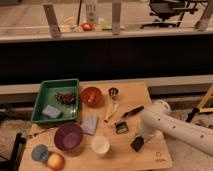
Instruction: Wipe table surface with eraser
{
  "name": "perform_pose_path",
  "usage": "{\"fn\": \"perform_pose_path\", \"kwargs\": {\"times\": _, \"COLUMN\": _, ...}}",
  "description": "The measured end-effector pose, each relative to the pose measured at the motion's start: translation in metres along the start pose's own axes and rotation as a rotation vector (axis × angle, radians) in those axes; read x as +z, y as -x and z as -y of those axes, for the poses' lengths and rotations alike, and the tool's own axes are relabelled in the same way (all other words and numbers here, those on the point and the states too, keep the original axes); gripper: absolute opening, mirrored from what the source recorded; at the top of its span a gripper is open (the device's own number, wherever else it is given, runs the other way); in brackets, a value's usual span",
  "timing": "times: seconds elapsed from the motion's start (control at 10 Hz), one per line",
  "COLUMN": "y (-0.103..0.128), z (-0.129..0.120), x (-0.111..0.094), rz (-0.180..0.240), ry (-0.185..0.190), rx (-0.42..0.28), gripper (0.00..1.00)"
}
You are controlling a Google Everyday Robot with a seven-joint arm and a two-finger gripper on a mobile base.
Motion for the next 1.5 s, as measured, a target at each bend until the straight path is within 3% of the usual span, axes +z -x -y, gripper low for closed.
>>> {"fn": "perform_pose_path", "kwargs": {"times": 0.1, "y": 0.023, "z": 0.017, "x": 0.002, "rz": 0.022, "ry": -0.012, "rx": -0.056, "gripper": 0.00}}
{"fn": "perform_pose_path", "kwargs": {"times": 0.2, "y": 0.034, "z": 0.018, "x": 0.004, "rz": 0.036, "ry": -0.012, "rx": -0.078, "gripper": 0.00}}
{"fn": "perform_pose_path", "kwargs": {"times": 0.5, "y": 0.057, "z": -0.008, "x": 0.005, "rz": 0.066, "ry": 0.006, "rx": -0.103, "gripper": 0.00}}
{"fn": "perform_pose_path", "kwargs": {"times": 0.8, "y": 0.036, "z": -0.045, "x": 0.011, "rz": 0.063, "ry": 0.058, "rx": -0.058, "gripper": 0.00}}
{"fn": "perform_pose_path", "kwargs": {"times": 1.0, "y": 0.020, "z": -0.055, "x": 0.013, "rz": 0.048, "ry": 0.075, "rx": -0.014, "gripper": 0.00}}
{"fn": "perform_pose_path", "kwargs": {"times": 1.2, "y": 0.001, "z": -0.048, "x": 0.012, "rz": 0.025, "ry": 0.077, "rx": 0.010, "gripper": 0.00}}
{"fn": "perform_pose_path", "kwargs": {"times": 1.5, "y": -0.008, "z": -0.023, "x": 0.011, "rz": 0.012, "ry": 0.064, "rx": -0.010, "gripper": 0.00}}
